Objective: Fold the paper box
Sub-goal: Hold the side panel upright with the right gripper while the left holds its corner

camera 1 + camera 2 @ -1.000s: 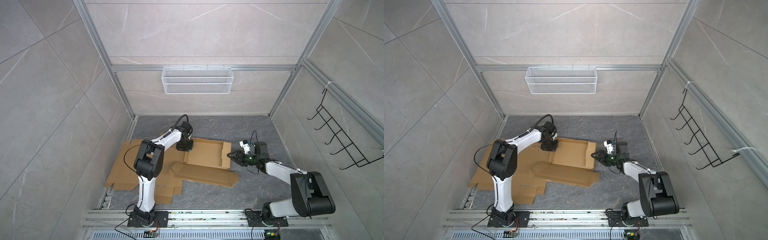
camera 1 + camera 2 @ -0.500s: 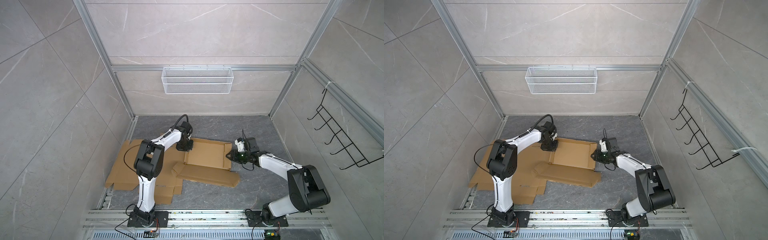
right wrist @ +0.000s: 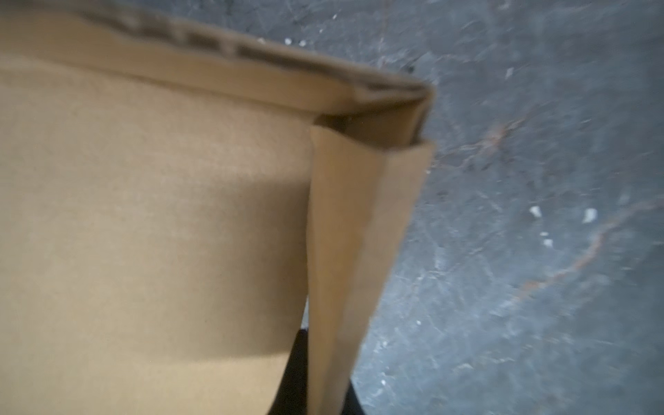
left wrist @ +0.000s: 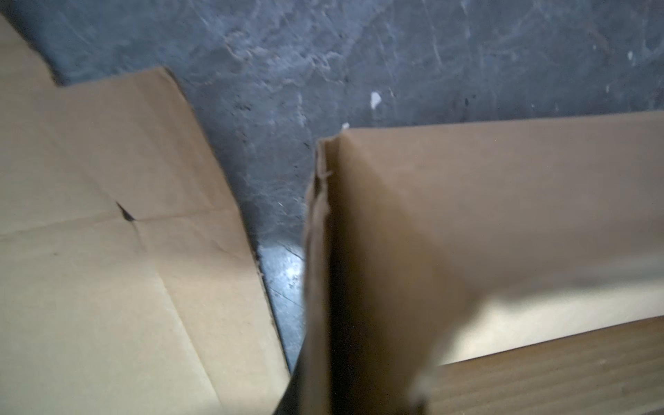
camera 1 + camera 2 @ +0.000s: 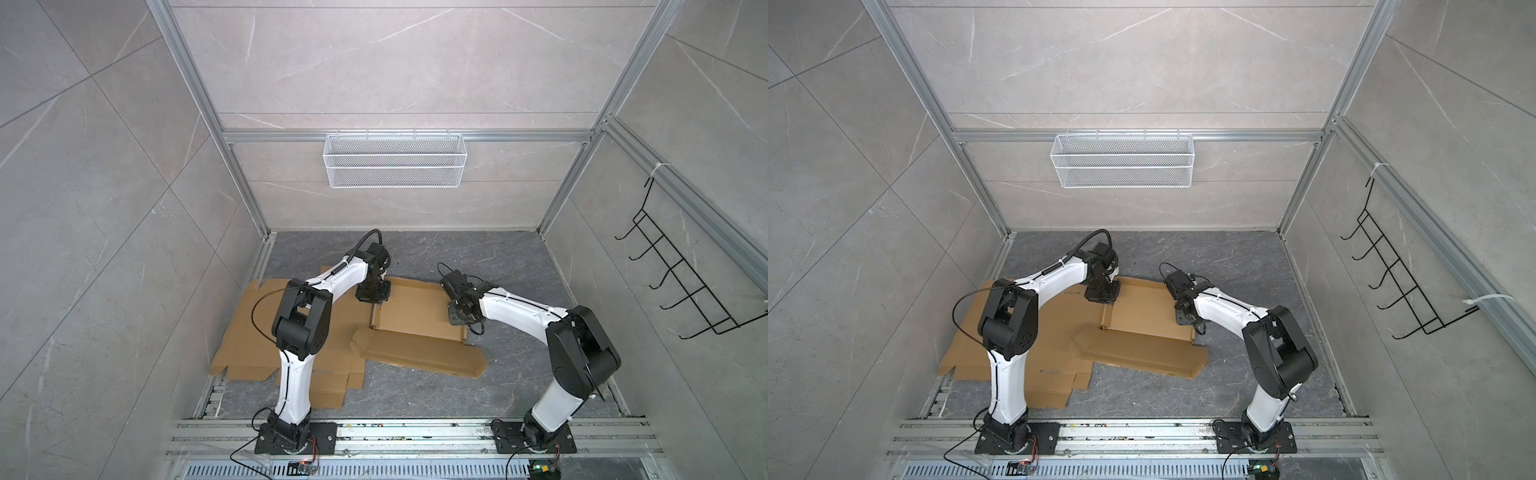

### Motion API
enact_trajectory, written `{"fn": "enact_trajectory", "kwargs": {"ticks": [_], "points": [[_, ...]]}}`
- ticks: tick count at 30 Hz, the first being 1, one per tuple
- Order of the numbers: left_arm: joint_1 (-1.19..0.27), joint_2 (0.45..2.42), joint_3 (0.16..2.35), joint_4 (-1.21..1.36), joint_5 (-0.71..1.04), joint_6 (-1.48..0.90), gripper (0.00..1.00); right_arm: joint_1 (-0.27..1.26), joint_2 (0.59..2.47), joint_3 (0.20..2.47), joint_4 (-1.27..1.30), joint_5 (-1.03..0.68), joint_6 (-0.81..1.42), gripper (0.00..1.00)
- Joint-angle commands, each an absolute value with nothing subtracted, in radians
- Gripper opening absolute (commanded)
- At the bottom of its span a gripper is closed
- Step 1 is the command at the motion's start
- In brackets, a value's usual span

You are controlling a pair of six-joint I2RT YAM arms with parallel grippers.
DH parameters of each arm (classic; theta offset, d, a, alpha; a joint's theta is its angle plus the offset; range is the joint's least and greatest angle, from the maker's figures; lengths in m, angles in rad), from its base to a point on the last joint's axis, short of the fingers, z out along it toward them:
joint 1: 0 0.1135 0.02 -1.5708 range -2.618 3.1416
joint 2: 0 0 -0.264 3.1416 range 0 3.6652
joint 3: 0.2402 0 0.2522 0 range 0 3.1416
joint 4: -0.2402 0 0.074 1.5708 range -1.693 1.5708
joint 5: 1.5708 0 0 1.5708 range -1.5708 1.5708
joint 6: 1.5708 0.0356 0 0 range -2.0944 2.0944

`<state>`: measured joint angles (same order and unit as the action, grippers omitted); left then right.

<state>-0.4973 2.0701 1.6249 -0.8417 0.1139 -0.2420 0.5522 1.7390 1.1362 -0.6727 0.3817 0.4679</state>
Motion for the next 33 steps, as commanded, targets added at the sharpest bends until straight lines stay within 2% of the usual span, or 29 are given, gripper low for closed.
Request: {"fn": "enact_trajectory", "kwargs": {"ticks": [1,7,18,19,24,33], "points": [[-0.506,2.063,1.688,-0.888,0.143,-0.234,0.00,0.593,1.812,1.195,-0.876,0.575,0.463,0.01],[-0.512,2.069,1.703,-0.893,0.145,-0.236,0.00,0.647,1.889,1.248,-0.942,0.681,0.484,0.00],[-0.517,2.078,1.706,-0.893,0.133,-0.238,0.00,0.669,1.969,1.312,-0.993,0.684,0.508,0.00],[-0.516,2.081,1.706,-0.893,0.133,-0.238,0.00,0.670,1.959,1.308,-0.985,0.672,0.508,0.02],[-0.514,2.095,1.699,-0.891,0.123,-0.235,0.00,0.661,1.838,1.247,-0.884,0.561,0.495,0.23],[-0.515,2.115,1.702,-0.895,0.100,-0.214,0.00,0.583,1.647,1.178,-0.816,0.322,0.461,0.42]]}}
